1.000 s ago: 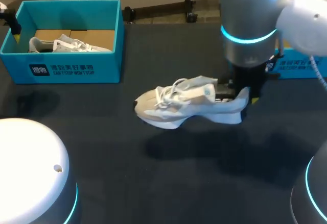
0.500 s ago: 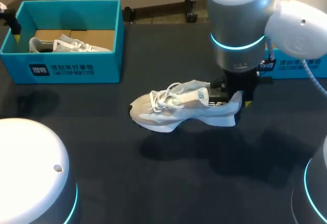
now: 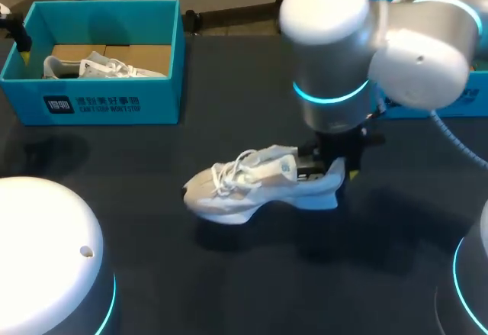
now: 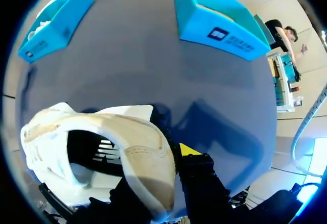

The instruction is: Take the shoe out of the shoebox, open the shoe tongue, remove and reinsert the insole, then place the shoe into the shoebox

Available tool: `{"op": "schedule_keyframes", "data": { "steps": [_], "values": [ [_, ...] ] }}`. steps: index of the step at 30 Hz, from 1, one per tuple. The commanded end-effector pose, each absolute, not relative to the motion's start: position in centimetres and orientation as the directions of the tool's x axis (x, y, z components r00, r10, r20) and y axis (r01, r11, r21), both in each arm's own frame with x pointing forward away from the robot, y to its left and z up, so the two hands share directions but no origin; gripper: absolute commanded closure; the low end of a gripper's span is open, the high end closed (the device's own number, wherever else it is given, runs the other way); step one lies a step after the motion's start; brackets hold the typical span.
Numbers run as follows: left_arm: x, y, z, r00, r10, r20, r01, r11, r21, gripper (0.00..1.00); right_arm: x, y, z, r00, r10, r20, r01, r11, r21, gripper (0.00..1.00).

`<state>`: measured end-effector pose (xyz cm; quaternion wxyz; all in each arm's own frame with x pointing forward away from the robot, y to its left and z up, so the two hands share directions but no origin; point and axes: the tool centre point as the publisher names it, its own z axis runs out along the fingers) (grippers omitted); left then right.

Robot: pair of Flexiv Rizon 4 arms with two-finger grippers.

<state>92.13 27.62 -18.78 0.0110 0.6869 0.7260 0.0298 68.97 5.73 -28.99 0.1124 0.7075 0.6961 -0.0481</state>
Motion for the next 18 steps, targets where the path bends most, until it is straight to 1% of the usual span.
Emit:
{"op": "schedule_keyframes", "data": {
  "steps": [1,10,18],
  "values": [
    [92.1,27.6,-18.8,-0.056,0.998,0.027,0.997,0.054,0.060,0.00,69.1,8.0,-31.3,0.037,0.971,-0.238,0.997,-0.018,0.081,1.00],
    [92.1,27.6,-18.8,-0.056,0.998,0.027,0.997,0.054,0.060,0.00,68.2,7.9,-33.0,0.099,0.963,-0.252,0.994,-0.085,0.065,1.00],
    [92.1,27.6,-18.8,-0.056,0.998,0.027,0.997,0.054,0.060,0.00,67.7,8.1,-34.2,0.106,0.966,-0.237,0.994,-0.096,0.051,1.00]
  ]
}}
